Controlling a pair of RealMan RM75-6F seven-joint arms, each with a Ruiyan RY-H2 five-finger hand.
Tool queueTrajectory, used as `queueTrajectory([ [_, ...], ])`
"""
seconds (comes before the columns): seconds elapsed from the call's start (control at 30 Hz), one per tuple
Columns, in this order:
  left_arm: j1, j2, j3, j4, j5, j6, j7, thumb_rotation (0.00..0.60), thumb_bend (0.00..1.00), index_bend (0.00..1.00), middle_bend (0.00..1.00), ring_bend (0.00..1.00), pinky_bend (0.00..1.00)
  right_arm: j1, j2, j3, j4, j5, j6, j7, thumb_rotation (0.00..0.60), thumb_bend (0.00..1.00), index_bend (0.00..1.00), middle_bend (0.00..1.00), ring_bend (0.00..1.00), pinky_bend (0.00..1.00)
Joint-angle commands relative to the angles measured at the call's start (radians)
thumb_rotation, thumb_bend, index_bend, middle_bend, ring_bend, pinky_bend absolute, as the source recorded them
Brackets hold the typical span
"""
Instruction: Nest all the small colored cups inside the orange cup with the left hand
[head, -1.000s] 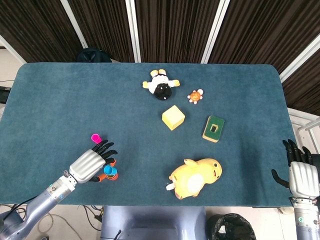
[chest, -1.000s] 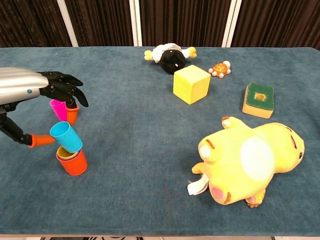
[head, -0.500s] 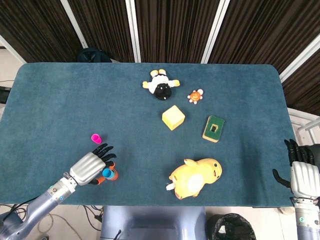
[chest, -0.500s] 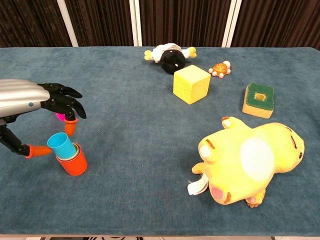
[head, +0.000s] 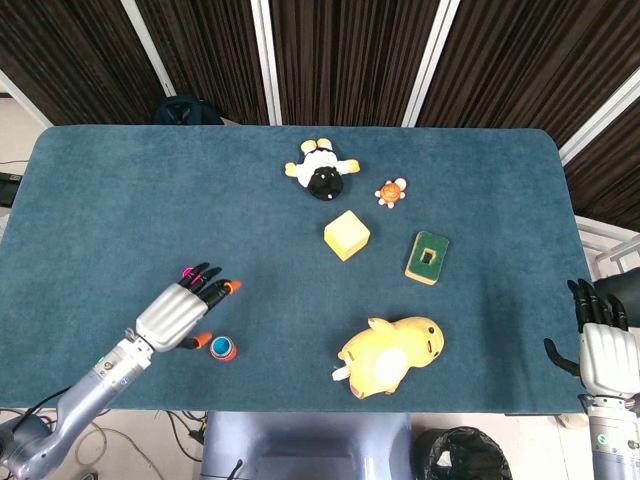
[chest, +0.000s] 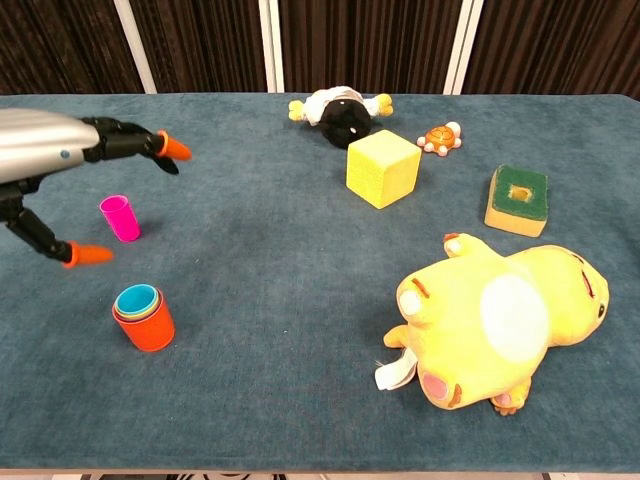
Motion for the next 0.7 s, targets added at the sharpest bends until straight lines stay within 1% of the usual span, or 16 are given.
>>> queueTrajectory([
  [0.03,-0.002,-0.014,-0.024,0.042,-0.063,-0.013,0.002,0.6,0.22,0.11,0.14,0.0,0.0,0.0,-0.001,0.0,0.0,0.0,-0.001,0.001,0.6,0.34,0.07,0.08,0.19,0.1],
  [0.17,-0.007,-0.051,-0.043,0.119,-0.138,-0.04,-0.008,0.6,0.22,0.11,0.14,0.0,0.0,0.001,-0.003,-0.004,0.001,-0.001,-0.005,-0.003,0.6,0.34,0.07,0.08,0.19,0.1],
  [0.4,-0.038,-0.155,-0.093,0.272,-0.215,-0.049,0.03,0.6,0.22,0.12,0.14,0.0,0.0,0.003,-0.011,-0.007,0.003,-0.002,-0.006,-0.018,0.6,0.34,0.07,0.08,0.19,0.1],
  [0.53,-0.052,-0.195,-0.105,0.319,-0.239,-0.052,0.055,0.6,0.22,0.19,0.16,0.0,0.0,0.003,-0.014,-0.005,0.005,0.002,-0.004,-0.023,0.6,0.34,0.07,0.08,0.19,0.1],
  [0.7,-0.053,-0.237,-0.106,0.371,-0.257,-0.036,0.099,0.6,0.22,0.27,0.16,0.0,0.0,0.002,-0.014,-0.002,0.006,0.006,-0.003,-0.021,0.6,0.34,0.07,0.08,0.19,0.1],
])
